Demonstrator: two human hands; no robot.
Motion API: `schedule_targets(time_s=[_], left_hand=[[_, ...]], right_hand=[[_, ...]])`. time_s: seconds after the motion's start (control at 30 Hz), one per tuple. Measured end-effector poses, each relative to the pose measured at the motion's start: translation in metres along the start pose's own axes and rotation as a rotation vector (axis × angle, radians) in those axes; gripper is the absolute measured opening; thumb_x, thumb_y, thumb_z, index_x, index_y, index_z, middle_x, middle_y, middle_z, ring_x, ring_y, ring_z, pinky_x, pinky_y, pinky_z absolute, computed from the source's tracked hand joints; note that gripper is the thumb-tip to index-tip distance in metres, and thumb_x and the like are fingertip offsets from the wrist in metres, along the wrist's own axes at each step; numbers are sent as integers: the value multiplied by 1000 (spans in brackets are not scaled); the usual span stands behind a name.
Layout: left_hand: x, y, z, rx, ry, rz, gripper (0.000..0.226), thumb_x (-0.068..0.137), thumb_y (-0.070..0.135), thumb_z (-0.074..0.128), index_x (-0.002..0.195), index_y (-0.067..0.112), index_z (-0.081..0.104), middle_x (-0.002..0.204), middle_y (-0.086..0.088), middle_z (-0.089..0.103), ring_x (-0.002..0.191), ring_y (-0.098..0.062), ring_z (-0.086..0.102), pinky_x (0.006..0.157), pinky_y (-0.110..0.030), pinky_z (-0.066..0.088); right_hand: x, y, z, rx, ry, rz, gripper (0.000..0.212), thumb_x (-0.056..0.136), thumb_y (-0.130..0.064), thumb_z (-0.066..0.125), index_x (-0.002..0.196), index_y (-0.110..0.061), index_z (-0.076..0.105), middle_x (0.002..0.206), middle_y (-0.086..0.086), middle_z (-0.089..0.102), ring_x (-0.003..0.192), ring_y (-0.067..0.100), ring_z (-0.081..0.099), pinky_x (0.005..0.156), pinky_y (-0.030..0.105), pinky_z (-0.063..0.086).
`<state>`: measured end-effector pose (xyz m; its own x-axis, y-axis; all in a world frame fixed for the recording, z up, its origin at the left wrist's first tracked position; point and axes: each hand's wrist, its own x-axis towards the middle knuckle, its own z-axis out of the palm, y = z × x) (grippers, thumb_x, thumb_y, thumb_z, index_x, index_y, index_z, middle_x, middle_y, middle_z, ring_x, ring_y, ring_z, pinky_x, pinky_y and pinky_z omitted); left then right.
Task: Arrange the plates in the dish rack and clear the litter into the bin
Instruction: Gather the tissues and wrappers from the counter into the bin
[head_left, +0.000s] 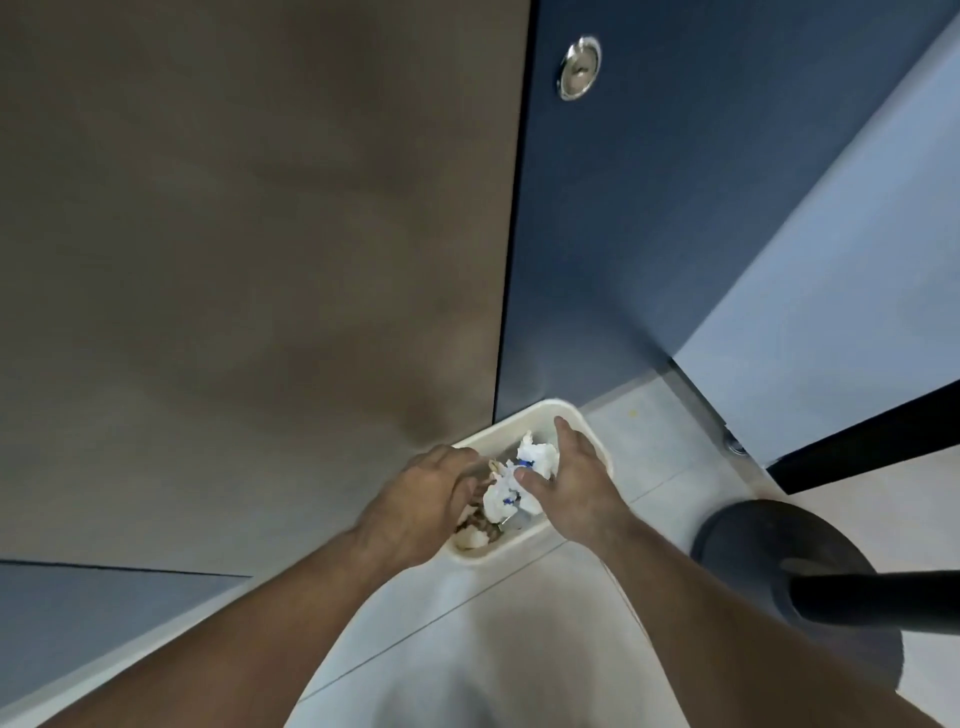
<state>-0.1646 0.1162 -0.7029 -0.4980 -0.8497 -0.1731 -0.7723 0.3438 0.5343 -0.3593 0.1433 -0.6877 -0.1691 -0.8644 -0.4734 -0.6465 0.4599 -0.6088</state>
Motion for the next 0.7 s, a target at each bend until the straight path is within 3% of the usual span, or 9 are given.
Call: schedule_targets(time_s=[0.1, 0.2, 0.33, 0.43, 0.53, 0.7], left_hand=[[-20, 21, -36, 14, -20, -35, 34, 99, 33, 42, 130, 23, 50, 128, 5, 54, 118, -18, 50, 98, -36, 43], [-41, 48, -84, 45, -67, -49, 36, 100, 38, 38, 130, 24, 49, 126, 7, 53, 117, -16, 49, 96, -35, 44], [-67, 94, -161, 66, -58, -12, 43, 96, 50, 28, 124, 28, 52, 118, 11, 54, 112, -12, 50, 92, -36, 45], [-89, 136, -231, 109, -32, 35, 35, 97, 47, 30, 113, 28, 55, 110, 11, 53, 105, -11, 51, 86, -28, 43], [-110, 177, -304, 175, 24, 72, 30, 99, 43, 32, 111, 26, 54, 109, 9, 53, 101, -12, 51, 81, -30, 41], [-135, 219, -399, 140, 115, 171, 35, 98, 43, 34, 117, 23, 55, 114, 4, 58, 104, -15, 53, 85, -31, 44]], right_hand=[[-28, -18, -31, -64, 3, -27, 63, 97, -34, 54, 151, -18, 25, 155, 1, 30, 139, 17, 31, 107, 23, 25], [-63, -46, -67, -115, 14, -77, 43, 100, -28, 49, 141, -19, 45, 145, 1, 46, 130, 17, 43, 103, 22, 30], [-114, -100, -116, -160, 35, -152, 31, 98, -31, 50, 127, -21, 59, 131, -3, 57, 118, 15, 51, 96, 21, 36], [-159, -157, -158, -191, 71, -237, 28, 96, -35, 52, 120, -23, 62, 122, -4, 60, 112, 14, 53, 93, 23, 38], [-201, -216, -200, -222, 97, -312, 26, 97, -37, 51, 118, -26, 61, 120, -9, 58, 107, 12, 55, 89, 25, 41], [-259, -292, -256, -223, 165, -428, 31, 96, -41, 51, 124, -28, 58, 124, -12, 56, 116, 8, 51, 99, 27, 41]])
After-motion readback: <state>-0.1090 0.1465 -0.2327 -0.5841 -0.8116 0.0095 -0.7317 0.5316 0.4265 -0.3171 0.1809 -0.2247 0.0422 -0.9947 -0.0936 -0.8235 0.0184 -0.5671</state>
